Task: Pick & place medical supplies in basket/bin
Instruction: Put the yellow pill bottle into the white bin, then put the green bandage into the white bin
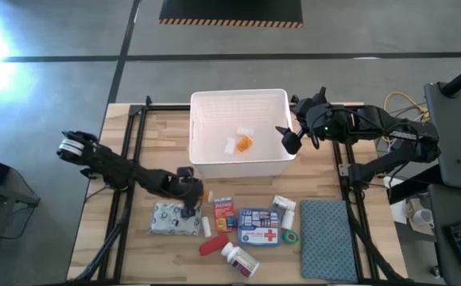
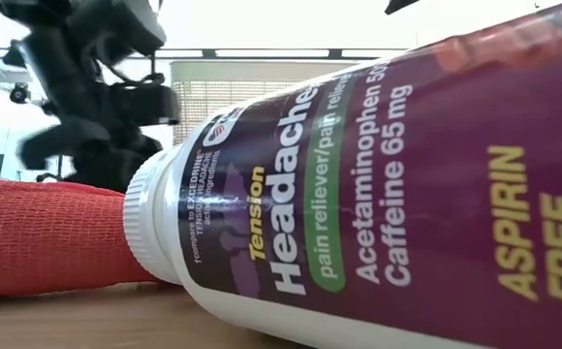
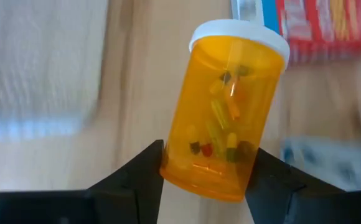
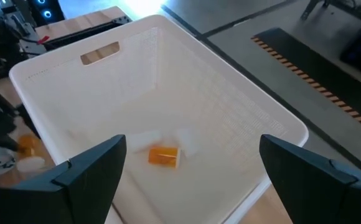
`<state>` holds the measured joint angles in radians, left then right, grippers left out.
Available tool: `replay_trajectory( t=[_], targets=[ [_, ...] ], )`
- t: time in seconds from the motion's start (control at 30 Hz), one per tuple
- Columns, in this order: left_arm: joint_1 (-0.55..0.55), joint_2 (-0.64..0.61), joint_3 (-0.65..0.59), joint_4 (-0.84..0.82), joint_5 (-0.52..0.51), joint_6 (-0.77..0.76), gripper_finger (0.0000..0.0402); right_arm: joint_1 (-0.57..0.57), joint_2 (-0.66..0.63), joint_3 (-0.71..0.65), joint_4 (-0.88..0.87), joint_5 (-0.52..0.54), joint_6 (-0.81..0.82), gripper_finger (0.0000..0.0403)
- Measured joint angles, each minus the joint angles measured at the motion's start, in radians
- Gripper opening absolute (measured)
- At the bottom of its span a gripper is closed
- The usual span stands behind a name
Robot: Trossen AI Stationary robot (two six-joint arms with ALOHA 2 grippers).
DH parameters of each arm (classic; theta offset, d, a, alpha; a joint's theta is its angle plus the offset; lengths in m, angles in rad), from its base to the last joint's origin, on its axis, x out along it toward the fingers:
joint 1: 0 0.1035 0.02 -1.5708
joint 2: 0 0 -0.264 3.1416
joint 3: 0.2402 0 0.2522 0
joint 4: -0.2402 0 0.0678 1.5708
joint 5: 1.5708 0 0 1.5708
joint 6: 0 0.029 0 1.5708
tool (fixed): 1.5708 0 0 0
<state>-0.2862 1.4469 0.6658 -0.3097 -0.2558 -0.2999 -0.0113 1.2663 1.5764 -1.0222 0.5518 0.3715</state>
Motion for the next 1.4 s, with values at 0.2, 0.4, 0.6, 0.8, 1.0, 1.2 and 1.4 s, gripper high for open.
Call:
replay_trajectory(
  t=[0.2, 0.4, 0.6, 0.8, 1.0, 1.2, 1.4],
  targets=[
    [-0.139, -0.104, 0.076, -0.292, -0.012, -0.226, 0.0172, 0.000, 0.000, 0.000, 0.001, 0.002, -0.037, 0.0359],
    [-0.264, -0.230, 0.273, -0.434, -0.204, -0.480, 0.0171, 0.000, 0.000, 0.000, 0.001, 0.002, -0.074, 0.0359],
    [-0.238, -0.278, 0.528, -0.361, -0.687, -0.304, 0.0171, 0.000, 0.000, 0.000, 0.001, 0.001, -0.092, 0.0359],
    [0.039, -0.227, 0.638, -0.284, -0.658, 0.044, 0.0172, 0.006, 0.000, 0.000, -0.003, -0.004, -0.080, 0.0359],
    [0.322, -0.140, 0.642, -0.267, -0.544, 0.055, 0.0215, 0.101, -0.001, 0.000, -0.144, -0.007, 0.037, 0.0359],
    [0.356, -0.096, 0.643, -0.263, -0.304, 0.056, 0.0283, 0.299, -0.001, -0.020, -0.408, -0.013, 0.366, 0.0359],
    [0.247, -0.148, 0.643, -0.265, -0.275, 0.055, 0.0305, 0.548, 0.015, -0.117, -0.404, -0.171, 0.612, 0.0359]
  ],
)
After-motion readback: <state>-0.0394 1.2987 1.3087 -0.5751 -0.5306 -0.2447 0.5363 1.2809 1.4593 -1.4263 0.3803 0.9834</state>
